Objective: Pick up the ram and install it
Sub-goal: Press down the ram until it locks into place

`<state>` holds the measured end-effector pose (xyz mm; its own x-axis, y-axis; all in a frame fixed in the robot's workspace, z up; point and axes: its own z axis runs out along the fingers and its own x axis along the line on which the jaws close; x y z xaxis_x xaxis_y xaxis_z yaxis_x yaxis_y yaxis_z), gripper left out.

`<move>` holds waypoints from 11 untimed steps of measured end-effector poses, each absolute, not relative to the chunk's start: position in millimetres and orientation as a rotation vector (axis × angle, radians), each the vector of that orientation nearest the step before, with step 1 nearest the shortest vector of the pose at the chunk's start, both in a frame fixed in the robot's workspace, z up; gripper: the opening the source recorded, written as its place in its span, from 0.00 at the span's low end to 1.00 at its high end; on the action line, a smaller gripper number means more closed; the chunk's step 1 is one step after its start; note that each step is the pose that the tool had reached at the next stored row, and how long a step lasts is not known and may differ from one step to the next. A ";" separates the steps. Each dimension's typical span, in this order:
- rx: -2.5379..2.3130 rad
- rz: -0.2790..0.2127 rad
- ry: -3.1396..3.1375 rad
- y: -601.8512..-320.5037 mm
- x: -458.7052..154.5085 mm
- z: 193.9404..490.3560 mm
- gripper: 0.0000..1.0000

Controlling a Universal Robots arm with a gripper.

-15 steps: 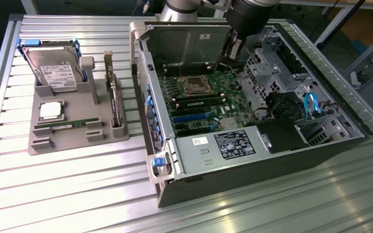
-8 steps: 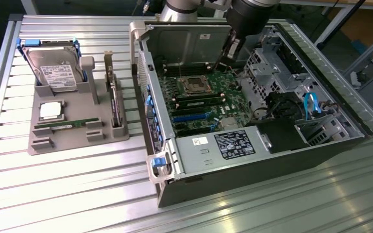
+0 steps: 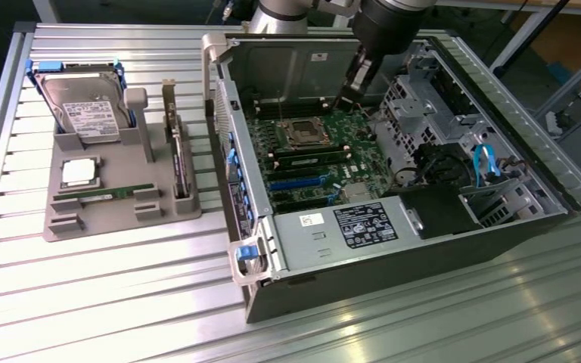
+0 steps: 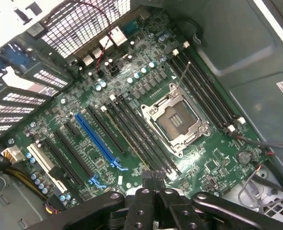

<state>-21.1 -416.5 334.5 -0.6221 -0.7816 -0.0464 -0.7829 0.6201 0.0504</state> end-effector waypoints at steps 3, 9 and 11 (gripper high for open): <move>-1.296 0.102 2.837 -416.5 -21.1 334.3 0.10; -1.213 0.101 2.871 -416.5 -21.1 334.1 0.10; -1.180 0.100 2.884 -416.5 -21.1 333.9 0.10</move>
